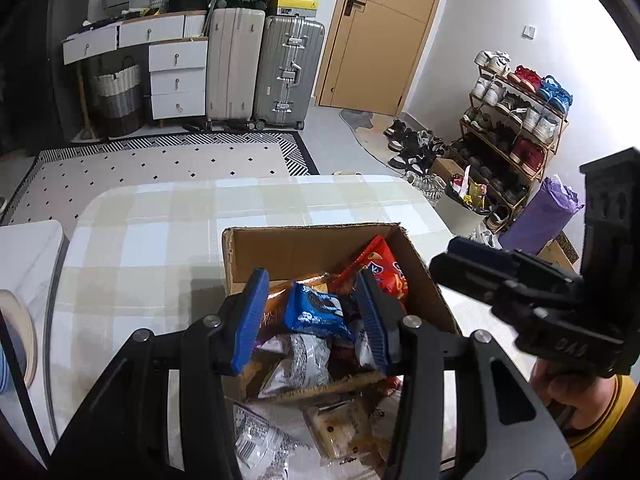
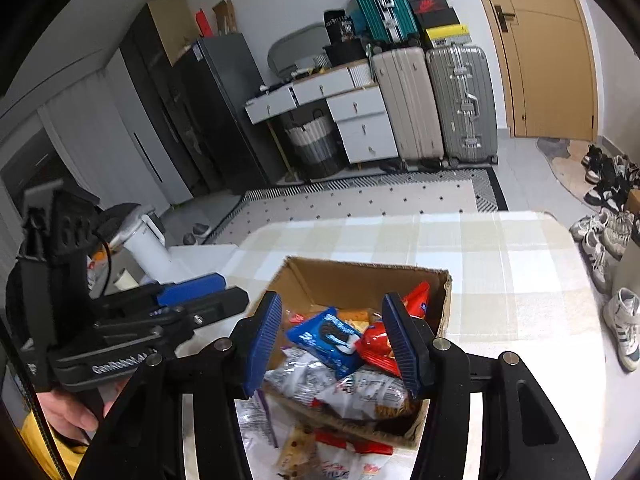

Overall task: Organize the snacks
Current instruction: 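Open both tools to drop the packets into the box, then move both tools back toward the remaining snacks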

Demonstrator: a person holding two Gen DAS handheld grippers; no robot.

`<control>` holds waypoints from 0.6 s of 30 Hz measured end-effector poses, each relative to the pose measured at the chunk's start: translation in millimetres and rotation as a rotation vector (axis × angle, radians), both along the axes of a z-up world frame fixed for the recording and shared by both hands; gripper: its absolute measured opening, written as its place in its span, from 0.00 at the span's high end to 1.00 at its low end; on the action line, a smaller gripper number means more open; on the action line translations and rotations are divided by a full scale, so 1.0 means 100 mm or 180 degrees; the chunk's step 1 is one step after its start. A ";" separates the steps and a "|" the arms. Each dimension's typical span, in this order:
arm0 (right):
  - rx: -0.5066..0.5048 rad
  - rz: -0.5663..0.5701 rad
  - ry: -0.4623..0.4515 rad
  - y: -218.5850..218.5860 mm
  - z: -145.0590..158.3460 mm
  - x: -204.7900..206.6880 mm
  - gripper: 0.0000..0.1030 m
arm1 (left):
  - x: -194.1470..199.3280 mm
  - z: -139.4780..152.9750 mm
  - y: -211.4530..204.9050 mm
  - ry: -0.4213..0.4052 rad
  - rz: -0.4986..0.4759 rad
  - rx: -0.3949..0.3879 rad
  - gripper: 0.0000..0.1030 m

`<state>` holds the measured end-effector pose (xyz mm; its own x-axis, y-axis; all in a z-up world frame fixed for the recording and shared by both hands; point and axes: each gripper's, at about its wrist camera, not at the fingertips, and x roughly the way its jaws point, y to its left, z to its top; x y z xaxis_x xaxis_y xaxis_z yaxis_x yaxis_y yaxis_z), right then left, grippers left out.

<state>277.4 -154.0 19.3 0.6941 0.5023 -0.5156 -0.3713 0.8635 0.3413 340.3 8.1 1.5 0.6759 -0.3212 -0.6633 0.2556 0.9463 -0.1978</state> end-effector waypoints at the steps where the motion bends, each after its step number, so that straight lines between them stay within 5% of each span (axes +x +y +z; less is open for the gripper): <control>1: 0.0004 0.0000 -0.0035 0.00 0.05 -0.05 0.48 | -0.06 0.04 0.00 -0.0023 -0.0003 0.0005 0.59; 10: 0.0011 0.0005 -0.0489 -0.07 0.58 -0.81 0.45 | -0.77 0.52 -0.01 -0.0373 0.0055 0.0042 0.48; 13: 0.0025 -0.0016 -0.0642 -0.11 0.70 -1.11 0.36 | -1.05 0.69 -0.04 -0.0497 0.0087 0.0072 0.33; 18: 0.0013 -0.0020 -0.0851 -0.17 0.84 -1.57 0.28 | -1.60 0.92 -0.07 -0.0722 0.0092 0.0102 0.24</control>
<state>120.3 -170.6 102.9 0.8086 0.4992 -0.3114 -0.4434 0.8649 0.2352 180.8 1.1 93.4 0.8175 -0.2808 -0.5028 0.2629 0.9588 -0.1079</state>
